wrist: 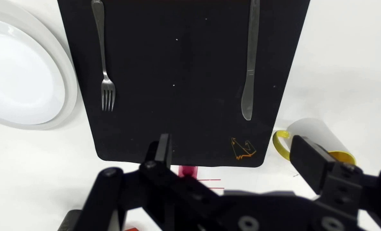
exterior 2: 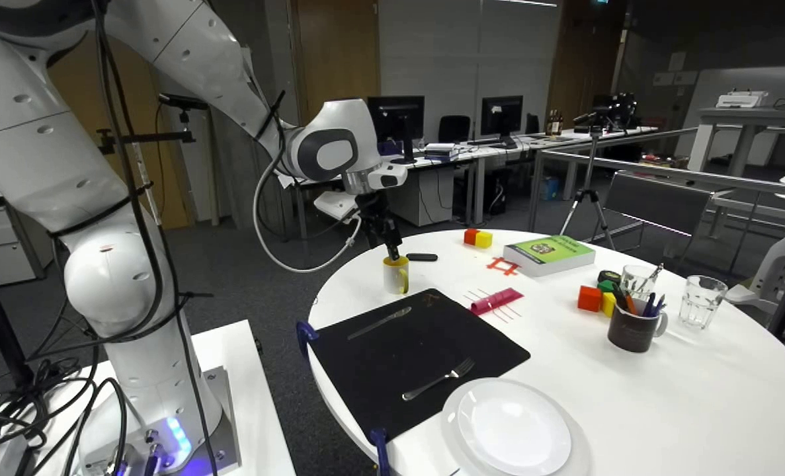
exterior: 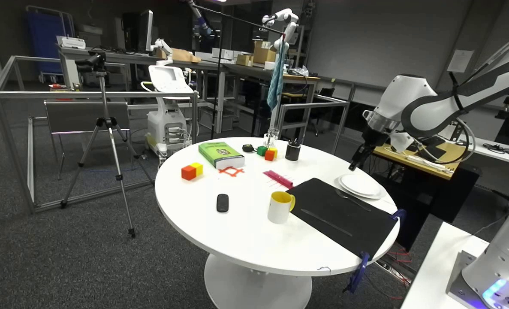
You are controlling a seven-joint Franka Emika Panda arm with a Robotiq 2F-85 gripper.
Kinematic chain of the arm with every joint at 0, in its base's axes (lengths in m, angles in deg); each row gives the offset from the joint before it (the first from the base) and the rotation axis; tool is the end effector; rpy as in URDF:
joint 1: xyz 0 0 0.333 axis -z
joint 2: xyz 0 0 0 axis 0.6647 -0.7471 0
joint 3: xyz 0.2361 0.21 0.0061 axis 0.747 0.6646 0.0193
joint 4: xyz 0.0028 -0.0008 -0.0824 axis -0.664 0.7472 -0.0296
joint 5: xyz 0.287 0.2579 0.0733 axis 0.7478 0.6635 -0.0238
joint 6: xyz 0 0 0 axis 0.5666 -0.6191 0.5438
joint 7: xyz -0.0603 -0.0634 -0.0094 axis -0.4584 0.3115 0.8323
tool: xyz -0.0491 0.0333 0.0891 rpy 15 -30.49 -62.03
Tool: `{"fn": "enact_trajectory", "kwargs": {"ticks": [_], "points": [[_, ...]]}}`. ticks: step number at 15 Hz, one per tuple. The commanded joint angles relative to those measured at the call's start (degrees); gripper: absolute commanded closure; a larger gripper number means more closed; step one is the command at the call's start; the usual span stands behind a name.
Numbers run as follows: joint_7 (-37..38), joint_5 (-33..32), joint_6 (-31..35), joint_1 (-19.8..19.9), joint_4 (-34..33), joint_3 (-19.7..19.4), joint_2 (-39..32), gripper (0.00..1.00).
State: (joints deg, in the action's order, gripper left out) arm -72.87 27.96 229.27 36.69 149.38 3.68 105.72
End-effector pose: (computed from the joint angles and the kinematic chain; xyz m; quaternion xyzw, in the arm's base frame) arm 0.4242 0.0524 0.3618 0.9922 0.0430 0.1166 0.0113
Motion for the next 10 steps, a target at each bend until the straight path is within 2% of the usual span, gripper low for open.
{"fn": "enact_trajectory", "kwargs": {"ticks": [1,4,5,10], "points": [[-4.3,1.3,-1.4,0.5,4.0,-0.9,6.4,0.0],[-6.2,1.4,-1.6,0.3,5.6,-1.6,8.8,0.0],[-3.6,0.6,-0.2,0.8,3.4,-0.3,4.8,0.0],[-4.1,0.7,-0.2,0.8,4.6,-0.5,6.6,0.0]]}}
